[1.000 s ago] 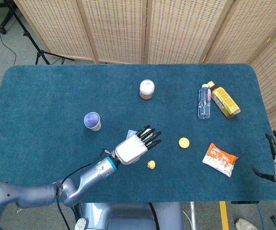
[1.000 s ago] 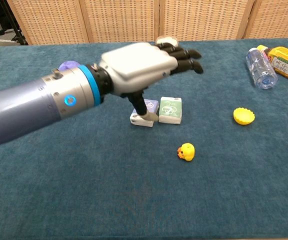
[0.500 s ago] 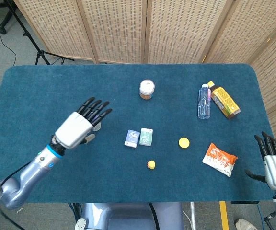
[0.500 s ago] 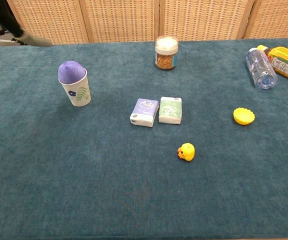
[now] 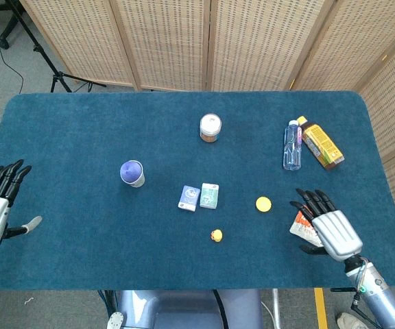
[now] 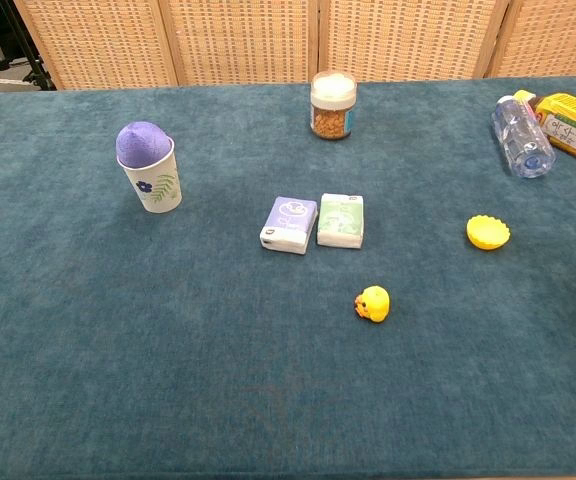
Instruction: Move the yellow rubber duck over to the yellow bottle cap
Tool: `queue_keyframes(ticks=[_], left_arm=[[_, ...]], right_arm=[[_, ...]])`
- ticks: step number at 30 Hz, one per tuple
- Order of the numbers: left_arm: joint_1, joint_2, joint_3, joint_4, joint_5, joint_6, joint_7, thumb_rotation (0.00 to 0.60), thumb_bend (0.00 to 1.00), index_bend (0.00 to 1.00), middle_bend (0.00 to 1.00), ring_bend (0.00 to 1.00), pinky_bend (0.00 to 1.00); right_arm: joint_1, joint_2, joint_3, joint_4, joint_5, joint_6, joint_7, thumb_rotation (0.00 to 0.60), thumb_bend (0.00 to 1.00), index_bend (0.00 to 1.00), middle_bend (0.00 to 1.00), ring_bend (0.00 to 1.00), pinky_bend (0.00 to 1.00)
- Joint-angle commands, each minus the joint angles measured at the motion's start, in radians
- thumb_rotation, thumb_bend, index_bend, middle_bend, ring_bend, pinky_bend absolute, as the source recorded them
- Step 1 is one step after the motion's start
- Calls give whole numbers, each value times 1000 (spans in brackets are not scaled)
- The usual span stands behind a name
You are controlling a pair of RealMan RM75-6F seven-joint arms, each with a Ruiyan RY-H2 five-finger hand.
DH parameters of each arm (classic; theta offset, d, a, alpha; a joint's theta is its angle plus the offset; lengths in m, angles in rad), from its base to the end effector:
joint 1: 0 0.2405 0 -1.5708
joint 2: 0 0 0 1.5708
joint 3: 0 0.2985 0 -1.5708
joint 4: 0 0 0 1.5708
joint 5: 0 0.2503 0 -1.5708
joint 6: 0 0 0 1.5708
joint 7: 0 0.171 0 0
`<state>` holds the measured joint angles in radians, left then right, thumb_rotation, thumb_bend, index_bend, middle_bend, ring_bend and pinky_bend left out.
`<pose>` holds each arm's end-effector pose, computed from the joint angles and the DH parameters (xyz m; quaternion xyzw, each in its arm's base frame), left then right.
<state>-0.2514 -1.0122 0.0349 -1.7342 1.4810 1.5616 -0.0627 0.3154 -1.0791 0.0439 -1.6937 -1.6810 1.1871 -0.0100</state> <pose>-0.3156 0.2477 0.1672 -0.6056 -0.3674 -0.4503 0.5436 -0.2861 -0.2733 0.0883 0.7451 -0.3462 0.3795 0.4254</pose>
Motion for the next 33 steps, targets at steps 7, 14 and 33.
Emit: queue_keyframes(ticks=[7, 14, 33], left_arm=[[45, 13, -1, -7, -66, -33, 29, 600, 198, 0, 0, 0, 0], [42, 23, -19, -12, -87, -80, 41, 600, 203, 0, 0, 0, 0], [59, 34, -47, -8, -68, -117, 19, 600, 206, 0, 0, 0, 0]], right_arm=[[191, -112, 32, -83, -11, -236, -166, 600, 16, 246, 0, 0, 0], [280, -280, 62, -76, 81, -354, -309, 600, 152, 297, 0, 0, 0], [385, -522, 82, 98, 280, -375, -573, 600, 337, 338, 0, 0, 0]])
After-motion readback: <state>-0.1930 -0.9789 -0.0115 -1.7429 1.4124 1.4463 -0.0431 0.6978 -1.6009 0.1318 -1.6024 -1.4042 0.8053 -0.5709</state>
